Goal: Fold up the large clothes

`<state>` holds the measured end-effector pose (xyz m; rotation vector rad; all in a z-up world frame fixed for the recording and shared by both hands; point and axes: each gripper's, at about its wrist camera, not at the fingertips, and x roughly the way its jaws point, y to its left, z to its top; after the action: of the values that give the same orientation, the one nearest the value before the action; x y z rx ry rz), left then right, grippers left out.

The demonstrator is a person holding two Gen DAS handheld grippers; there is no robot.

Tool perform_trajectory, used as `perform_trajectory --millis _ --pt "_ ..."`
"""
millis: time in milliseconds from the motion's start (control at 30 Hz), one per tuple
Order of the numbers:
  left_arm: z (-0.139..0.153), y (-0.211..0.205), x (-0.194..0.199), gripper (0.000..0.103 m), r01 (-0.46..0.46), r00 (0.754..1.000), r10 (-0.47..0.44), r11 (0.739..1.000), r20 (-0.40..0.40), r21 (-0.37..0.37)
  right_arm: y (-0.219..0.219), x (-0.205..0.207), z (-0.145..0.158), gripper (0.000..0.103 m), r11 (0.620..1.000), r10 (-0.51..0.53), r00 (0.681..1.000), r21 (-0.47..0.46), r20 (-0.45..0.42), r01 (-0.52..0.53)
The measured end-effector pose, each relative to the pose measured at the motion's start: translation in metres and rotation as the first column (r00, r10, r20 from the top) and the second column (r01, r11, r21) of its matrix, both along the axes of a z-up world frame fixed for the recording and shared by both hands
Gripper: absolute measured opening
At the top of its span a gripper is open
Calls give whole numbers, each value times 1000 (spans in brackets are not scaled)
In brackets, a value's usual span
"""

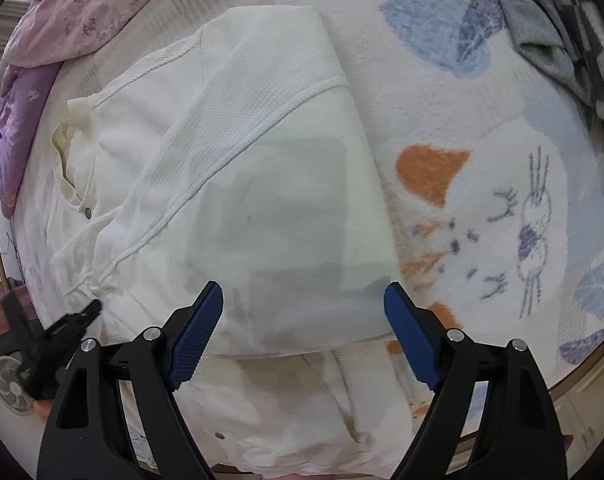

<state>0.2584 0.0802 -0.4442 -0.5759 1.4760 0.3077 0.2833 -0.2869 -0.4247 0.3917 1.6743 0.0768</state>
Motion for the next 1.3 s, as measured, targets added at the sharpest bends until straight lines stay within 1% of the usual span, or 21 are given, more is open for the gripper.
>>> perform_trajectory --millis 67,100,133,200,300,400,533,600,633,667,800,833,867,900,967,1067,1167,1200,1233,1267,1300 --pt "12 1 -1 4 -8 1000 8 1000 28 14 -2 2 2 73 1000 7 1000 0 12 -7" --pt "22 2 2 4 -8 999 7 1000 39 29 -2 3 1 60 1000 13 1000 13 16 -13" --pt "31 0 3 4 -1 999 -1 999 49 55 -1 4 -1 35 999 32 999 29 20 -33" --pt "48 -2 1 4 15 998 -20 995 51 103 4 5 -9 10 997 80 997 4 -4 -80" --pt "63 13 -5 4 18 998 -25 992 58 127 18 1 -36 8 985 147 988 100 -53 -141" --pt "51 16 -8 4 41 999 -45 990 29 136 30 3 -67 6 983 162 985 101 -61 -156" --pt "26 13 -5 8 144 987 -126 971 -101 193 24 8 -51 6 987 145 983 86 -114 -135" --pt "21 8 -10 14 154 986 -144 978 -82 143 27 6 -34 11 982 185 978 43 -98 -182" --pt "20 6 -11 33 149 988 -143 982 -62 120 27 4 -26 11 981 193 977 34 -86 -191" --pt "15 2 -13 43 147 988 -143 984 -51 96 27 1 -18 11 979 202 977 22 -75 -201" --pt "1 -6 -8 62 128 991 -125 990 -49 66 34 -4 -9 11 969 244 967 -9 -68 -245" --pt "-3 -1 -8 57 78 996 -76 996 -37 43 36 -5 -10 14 969 244 966 -11 -79 -246" --pt "-5 2 -8 38 46 998 -45 998 -40 38 35 -6 -14 15 971 237 967 -8 -94 -239" --pt "-5 5 -8 3 15 998 -12 999 -54 51 35 -8 -16 15 972 231 967 -8 -103 -233" --pt "9 3 -7 2 28 1000 -28 1000 2 12 33 -9 -17 16 975 217 969 -11 -114 -220" --pt "38 -14 -8 2 104 993 -107 993 48 60 29 -9 -10 16 979 202 976 14 -86 -202" --pt "47 -21 -11 3 124 990 -124 992 61 2 55 7 9 17 968 221 975 125 -22 -217" --pt "49 -22 -14 3 126 990 -126 992 62 4 69 17 12 38 959 231 973 172 -19 -225" --pt "53 -20 -18 3 120 991 -122 992 58 28 89 25 14 81 941 260 966 231 -20 -248" --pt "57 -15 -22 3 100 993 -102 994 64 33 104 31 16 91 928 287 958 248 -6 -277" --pt "59 -6 -27 3 70 994 -70 998 80 5 126 34 23 91 912 333 942 239 42 -334"
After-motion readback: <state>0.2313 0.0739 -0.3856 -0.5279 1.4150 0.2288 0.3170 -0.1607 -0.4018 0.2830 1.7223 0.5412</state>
